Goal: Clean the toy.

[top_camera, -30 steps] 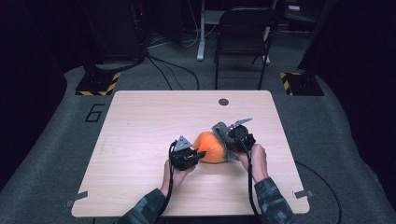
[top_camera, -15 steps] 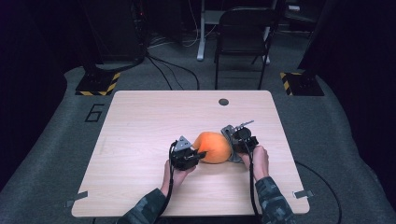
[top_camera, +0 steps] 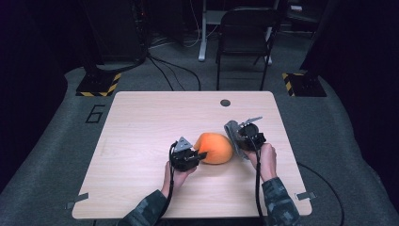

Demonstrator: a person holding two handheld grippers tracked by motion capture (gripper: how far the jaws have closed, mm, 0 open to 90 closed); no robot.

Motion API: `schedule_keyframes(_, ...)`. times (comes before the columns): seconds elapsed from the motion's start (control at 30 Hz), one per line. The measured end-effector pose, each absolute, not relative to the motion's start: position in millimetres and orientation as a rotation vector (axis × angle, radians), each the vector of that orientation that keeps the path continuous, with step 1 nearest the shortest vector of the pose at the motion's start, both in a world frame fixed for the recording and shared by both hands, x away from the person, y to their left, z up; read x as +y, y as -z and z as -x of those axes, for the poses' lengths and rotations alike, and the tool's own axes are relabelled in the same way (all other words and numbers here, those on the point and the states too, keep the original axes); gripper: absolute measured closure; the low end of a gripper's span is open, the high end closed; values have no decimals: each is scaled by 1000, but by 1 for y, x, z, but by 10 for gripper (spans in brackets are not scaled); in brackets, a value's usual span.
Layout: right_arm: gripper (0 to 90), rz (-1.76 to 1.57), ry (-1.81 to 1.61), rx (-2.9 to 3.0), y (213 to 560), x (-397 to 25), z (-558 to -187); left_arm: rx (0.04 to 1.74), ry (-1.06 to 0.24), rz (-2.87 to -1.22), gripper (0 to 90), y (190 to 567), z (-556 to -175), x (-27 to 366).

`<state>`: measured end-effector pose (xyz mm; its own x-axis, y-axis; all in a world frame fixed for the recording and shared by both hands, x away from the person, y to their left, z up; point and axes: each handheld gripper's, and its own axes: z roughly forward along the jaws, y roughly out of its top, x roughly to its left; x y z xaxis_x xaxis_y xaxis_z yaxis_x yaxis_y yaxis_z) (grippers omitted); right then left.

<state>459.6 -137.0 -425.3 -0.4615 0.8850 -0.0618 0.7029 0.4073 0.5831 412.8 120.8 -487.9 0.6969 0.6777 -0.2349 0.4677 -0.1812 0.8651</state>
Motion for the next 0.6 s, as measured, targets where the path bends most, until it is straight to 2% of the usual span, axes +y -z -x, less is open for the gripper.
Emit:
schedule_keyframes(0.17, 752, -1236, -812, 2368, 395, -113, -439, 901, -247, -1829, 765, 488, -413, 121)
schedule_keyframes(0.3, 754, -1172, -704, 2422, 412, -90, -439, 900, -258, -1838, 754, 489, -413, 121)
schedule_keyframes(0.4, 755, -1175, -712, 2413, 420, -90, -442, 875, -267, -1839, 728, 491, -415, 123)
schedule_keyframes(0.47, 756, -1173, -731, 2405, 420, -91, -443, 850, -273, -1842, 677, 492, -416, 125)
schedule_keyframes(0.6, 756, -1163, -731, 2401, 422, -92, -446, 812, -319, -1869, 521, 492, -418, 128)
